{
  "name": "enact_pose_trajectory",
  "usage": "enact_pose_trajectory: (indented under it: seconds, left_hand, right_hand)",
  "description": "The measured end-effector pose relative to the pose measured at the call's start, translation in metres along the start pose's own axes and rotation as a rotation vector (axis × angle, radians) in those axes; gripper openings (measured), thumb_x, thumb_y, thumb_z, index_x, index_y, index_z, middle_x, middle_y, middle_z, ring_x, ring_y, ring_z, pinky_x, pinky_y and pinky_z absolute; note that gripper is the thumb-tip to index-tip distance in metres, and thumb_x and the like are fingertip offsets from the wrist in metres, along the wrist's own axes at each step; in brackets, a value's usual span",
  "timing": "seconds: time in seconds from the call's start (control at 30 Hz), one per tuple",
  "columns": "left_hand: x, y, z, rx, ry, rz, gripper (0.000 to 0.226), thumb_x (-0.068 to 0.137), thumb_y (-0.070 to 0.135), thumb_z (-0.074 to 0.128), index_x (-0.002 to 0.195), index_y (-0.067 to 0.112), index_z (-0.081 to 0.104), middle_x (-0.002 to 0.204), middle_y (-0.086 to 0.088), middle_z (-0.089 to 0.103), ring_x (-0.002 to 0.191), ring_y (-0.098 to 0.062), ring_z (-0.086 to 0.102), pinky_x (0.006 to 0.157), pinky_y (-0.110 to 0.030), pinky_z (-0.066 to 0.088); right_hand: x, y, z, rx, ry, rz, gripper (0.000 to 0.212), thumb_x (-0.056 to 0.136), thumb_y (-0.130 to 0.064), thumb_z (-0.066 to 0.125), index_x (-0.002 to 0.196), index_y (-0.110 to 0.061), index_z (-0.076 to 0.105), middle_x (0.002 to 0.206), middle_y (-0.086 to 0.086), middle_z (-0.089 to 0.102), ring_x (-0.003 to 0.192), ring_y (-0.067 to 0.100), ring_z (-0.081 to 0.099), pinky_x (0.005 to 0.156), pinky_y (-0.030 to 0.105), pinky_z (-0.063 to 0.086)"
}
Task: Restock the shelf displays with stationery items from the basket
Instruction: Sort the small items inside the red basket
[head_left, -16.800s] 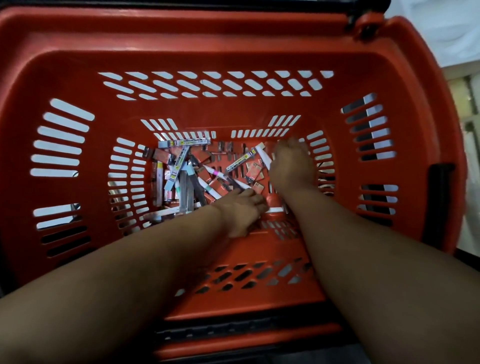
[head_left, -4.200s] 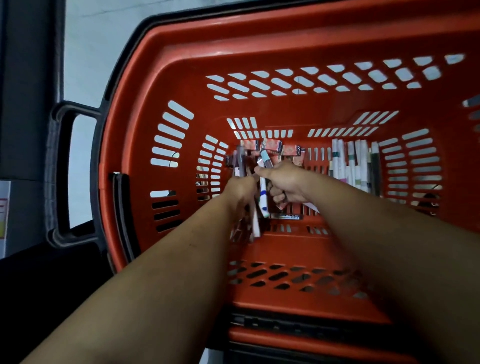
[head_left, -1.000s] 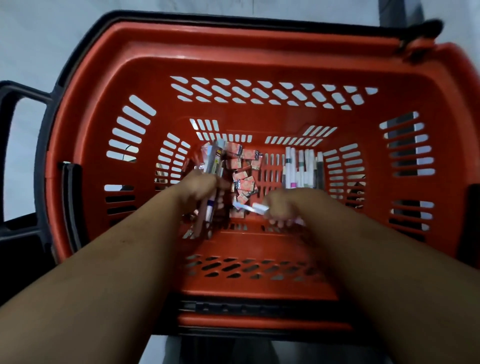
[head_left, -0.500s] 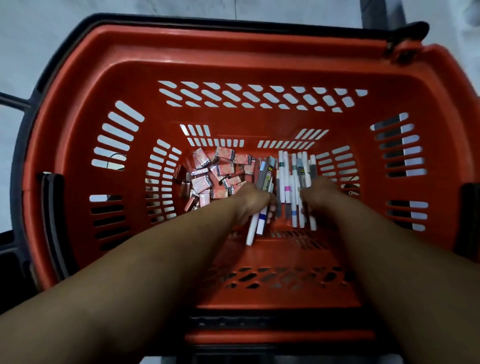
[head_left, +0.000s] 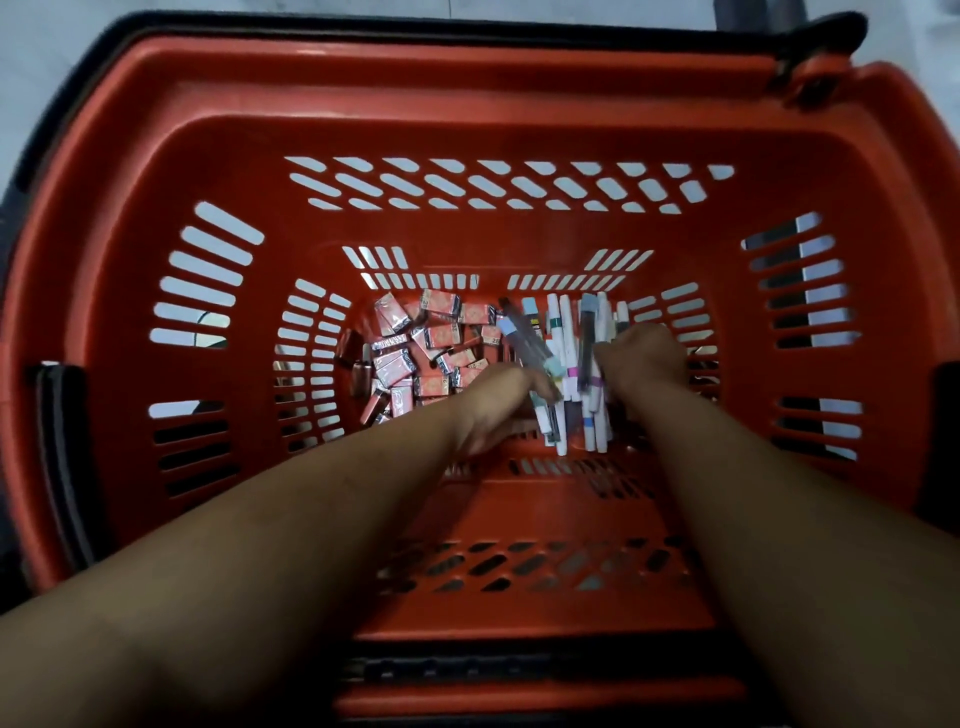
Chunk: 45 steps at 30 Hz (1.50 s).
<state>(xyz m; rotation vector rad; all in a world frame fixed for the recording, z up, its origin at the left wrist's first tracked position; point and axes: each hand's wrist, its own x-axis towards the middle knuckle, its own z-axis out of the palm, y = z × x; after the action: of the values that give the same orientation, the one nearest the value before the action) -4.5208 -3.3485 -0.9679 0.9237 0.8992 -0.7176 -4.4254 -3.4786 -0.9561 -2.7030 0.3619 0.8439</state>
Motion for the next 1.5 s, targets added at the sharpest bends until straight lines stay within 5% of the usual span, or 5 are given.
enact_pose_trajectory:
  seconds: [0.37, 0.77, 1.0, 1.23, 1.5]
  left_hand:
    - [-0.017, -0.023, 0.012, 1.735, -0.017, 0.378, 0.075, 0.094, 0.028, 0.062, 0.151, -0.004, 0.027, 0.149, -0.03, 0.033, 0.13, -0.045, 0.042, 0.107, -0.048, 0.041]
    - [-0.031, -0.011, -0.022, 1.909, -0.119, 0.196, 0.043, 0.099, 0.025, 0.055, 0.14, 0.012, 0.054, 0.142, -0.014, 0.053, 0.128, -0.033, 0.055, 0.101, -0.042, 0.049]
    - [-0.041, -0.001, -0.039, 1.898, 0.083, 0.017, 0.05, 0.103, 0.031, 0.05, 0.151, 0.021, 0.044, 0.156, -0.007, 0.039, 0.142, -0.03, 0.041, 0.109, -0.048, 0.039]
    - [-0.051, 0.019, -0.086, 1.465, 0.177, -0.014, 0.022, 0.091, 0.027, 0.071, 0.111, 0.02, 0.076, 0.102, -0.002, 0.073, 0.093, -0.022, 0.069, 0.078, -0.032, 0.055]
    - [-0.082, 0.036, -0.129, 1.26, 0.493, -0.09, 0.016, 0.095, 0.011, 0.063, 0.11, 0.01, 0.07, 0.113, -0.01, 0.069, 0.091, -0.021, 0.062, 0.075, -0.03, 0.051]
  right_hand:
    - [-0.032, -0.034, 0.021, 0.29, -0.347, -0.428, 0.017, 0.092, -0.004, 0.061, 0.102, -0.011, 0.073, 0.094, 0.008, 0.072, 0.082, 0.024, 0.068, 0.069, 0.031, 0.055]
    - [-0.018, -0.051, 0.057, 0.301, -0.366, -0.228, 0.008, 0.093, -0.015, 0.064, 0.088, -0.011, 0.068, 0.095, 0.024, 0.073, 0.09, 0.04, 0.072, 0.082, 0.058, 0.059]
    - [-0.013, -0.053, 0.05, 0.138, -0.226, -0.251, 0.012, 0.097, -0.022, 0.056, 0.098, -0.014, 0.063, 0.085, 0.01, 0.067, 0.068, 0.021, 0.063, 0.063, 0.024, 0.047]
    - [-0.011, -0.038, 0.04, 0.104, 0.255, -0.693, 0.014, 0.094, -0.013, 0.055, 0.097, -0.003, 0.064, 0.095, 0.017, 0.064, 0.091, 0.036, 0.061, 0.071, 0.035, 0.046]
    - [-0.015, -0.037, 0.048, -0.464, -0.049, -0.798, 0.052, 0.088, -0.018, 0.067, 0.138, -0.02, 0.056, 0.133, 0.012, 0.045, 0.123, 0.037, 0.042, 0.099, 0.044, 0.045]
